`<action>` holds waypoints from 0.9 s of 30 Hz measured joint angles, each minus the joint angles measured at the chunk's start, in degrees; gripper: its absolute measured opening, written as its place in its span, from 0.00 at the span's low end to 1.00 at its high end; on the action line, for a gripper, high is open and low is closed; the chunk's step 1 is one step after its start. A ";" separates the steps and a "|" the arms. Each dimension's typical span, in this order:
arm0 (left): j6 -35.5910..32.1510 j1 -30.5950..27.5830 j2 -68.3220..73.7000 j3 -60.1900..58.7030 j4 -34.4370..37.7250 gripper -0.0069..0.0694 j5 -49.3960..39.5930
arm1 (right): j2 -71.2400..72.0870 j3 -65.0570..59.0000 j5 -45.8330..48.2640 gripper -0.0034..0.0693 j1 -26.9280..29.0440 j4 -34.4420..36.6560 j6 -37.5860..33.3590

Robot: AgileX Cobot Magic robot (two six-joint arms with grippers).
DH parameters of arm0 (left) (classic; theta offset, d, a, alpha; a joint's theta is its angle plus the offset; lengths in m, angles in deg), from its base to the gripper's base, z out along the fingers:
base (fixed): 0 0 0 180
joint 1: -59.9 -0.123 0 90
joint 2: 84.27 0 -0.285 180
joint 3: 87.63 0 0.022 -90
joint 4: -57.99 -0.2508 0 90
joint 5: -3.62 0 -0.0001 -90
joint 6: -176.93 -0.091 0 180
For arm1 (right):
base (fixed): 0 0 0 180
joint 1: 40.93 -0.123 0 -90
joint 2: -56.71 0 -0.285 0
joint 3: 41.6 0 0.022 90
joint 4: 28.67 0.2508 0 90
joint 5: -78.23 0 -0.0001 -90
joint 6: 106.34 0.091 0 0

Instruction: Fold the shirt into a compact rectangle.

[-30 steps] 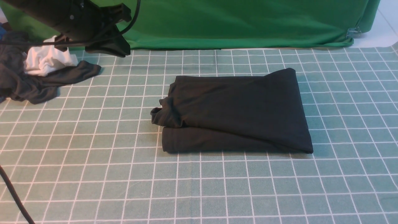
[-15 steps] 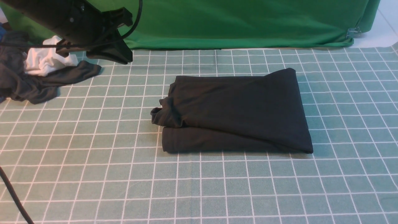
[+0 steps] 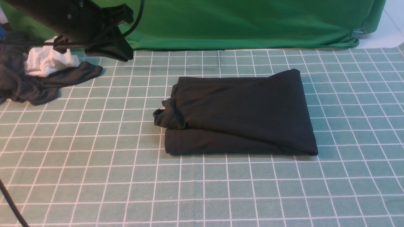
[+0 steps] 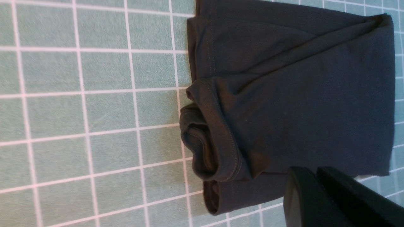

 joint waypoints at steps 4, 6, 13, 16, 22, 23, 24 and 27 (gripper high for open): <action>0.00 3.06 -4.03 -0.33 -6.59 0.11 -1.57 | 0.00 0.00 0.00 0.30 0.00 0.00 0.23; 0.00 4.63 -7.49 -2.05 -8.92 0.11 -1.94 | 0.00 0.00 0.00 0.31 0.00 0.00 0.38; 0.00 7.95 -25.33 -17.75 -9.93 0.11 9.51 | 0.00 0.00 0.00 0.33 0.00 0.00 0.49; 0.00 9.28 -35.30 -30.53 -8.30 0.11 19.00 | 0.00 0.00 0.00 0.33 0.00 0.00 0.63; -3.12 11.61 -52.54 -60.38 2.83 0.11 40.97 | 0.00 0.00 0.00 0.35 0.00 0.00 0.68; -4.13 11.71 -55.27 -64.41 3.94 0.11 44.68 | 0.00 0.00 0.00 0.35 0.00 0.00 0.68; -4.54 11.82 -57.95 -67.70 4.57 0.11 47.82 | 0.00 0.00 0.00 0.36 0.00 0.00 0.68; -5.53 11.89 -66.51 -73.47 5.08 0.11 53.73 | 0.00 0.00 0.00 0.37 0.00 0.00 0.69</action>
